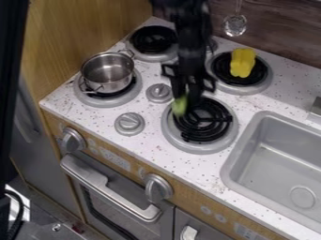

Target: Take fork to the center of the burner

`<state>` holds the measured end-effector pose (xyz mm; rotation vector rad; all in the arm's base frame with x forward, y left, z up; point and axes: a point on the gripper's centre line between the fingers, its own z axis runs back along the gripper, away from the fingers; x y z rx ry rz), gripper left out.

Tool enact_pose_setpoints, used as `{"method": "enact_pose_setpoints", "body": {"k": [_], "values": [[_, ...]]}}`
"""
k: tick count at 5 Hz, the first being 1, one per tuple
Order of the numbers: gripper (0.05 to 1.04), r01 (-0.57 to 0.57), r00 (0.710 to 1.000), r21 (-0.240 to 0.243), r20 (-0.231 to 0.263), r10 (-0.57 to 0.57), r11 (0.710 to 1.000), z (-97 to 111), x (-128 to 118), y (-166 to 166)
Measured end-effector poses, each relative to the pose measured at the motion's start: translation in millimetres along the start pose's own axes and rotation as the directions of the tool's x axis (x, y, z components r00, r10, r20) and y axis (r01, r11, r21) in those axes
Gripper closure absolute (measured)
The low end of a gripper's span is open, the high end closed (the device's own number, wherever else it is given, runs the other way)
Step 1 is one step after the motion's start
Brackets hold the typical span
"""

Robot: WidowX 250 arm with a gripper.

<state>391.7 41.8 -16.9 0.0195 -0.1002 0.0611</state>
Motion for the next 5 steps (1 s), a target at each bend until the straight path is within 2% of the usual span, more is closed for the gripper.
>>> {"method": "enact_pose_setpoints", "body": {"k": [1,2,3,4,5], "values": [[0.772,-0.049,0.995,0.017,0.09,0.047,0.999,12,46,15],[0.772,-0.115,0.991,0.028,0.074,0.112,0.993,0,59,43],[0.772,-0.155,0.988,0.036,0.018,0.155,0.987,-21,53,60],[0.772,-0.163,0.987,0.036,0.009,0.163,0.986,-25,51,62],[0.73,-0.173,0.985,0.025,-0.001,0.173,0.985,-25,50,64]]}}
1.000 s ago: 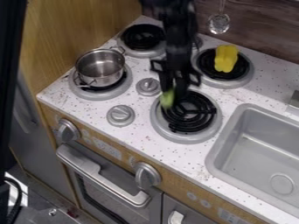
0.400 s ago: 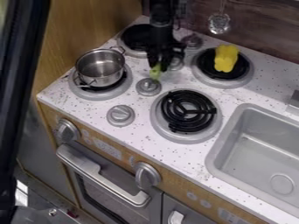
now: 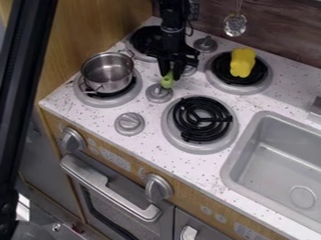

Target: Take fork to the center of the burner

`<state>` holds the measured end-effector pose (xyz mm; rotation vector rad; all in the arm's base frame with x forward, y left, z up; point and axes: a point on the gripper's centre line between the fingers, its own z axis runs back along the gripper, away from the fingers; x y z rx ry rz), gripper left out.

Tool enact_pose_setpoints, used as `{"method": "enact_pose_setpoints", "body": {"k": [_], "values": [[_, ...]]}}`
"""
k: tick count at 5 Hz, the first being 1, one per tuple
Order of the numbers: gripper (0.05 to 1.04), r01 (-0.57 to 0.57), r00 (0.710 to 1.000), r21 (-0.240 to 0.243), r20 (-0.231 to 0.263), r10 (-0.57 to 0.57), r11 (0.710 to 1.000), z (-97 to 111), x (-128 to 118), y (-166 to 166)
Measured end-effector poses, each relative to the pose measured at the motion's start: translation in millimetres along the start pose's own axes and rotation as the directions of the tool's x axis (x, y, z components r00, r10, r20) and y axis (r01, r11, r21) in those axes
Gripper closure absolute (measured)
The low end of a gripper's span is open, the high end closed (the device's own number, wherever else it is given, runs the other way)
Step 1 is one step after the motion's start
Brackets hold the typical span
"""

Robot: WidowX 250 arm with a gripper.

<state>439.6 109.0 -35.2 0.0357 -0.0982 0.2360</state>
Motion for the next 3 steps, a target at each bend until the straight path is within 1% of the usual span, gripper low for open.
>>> {"method": "enact_pose_setpoints", "body": {"k": [1,2,3], "values": [[0.427,0.021,1.0,0.005,-0.008,-0.021,1.0,-3,-3,1],[0.133,0.104,0.995,0.014,-0.002,-0.104,0.994,15,-3,-8],[0.087,0.182,0.982,0.009,0.045,-0.182,0.983,46,-1,-31]]}}
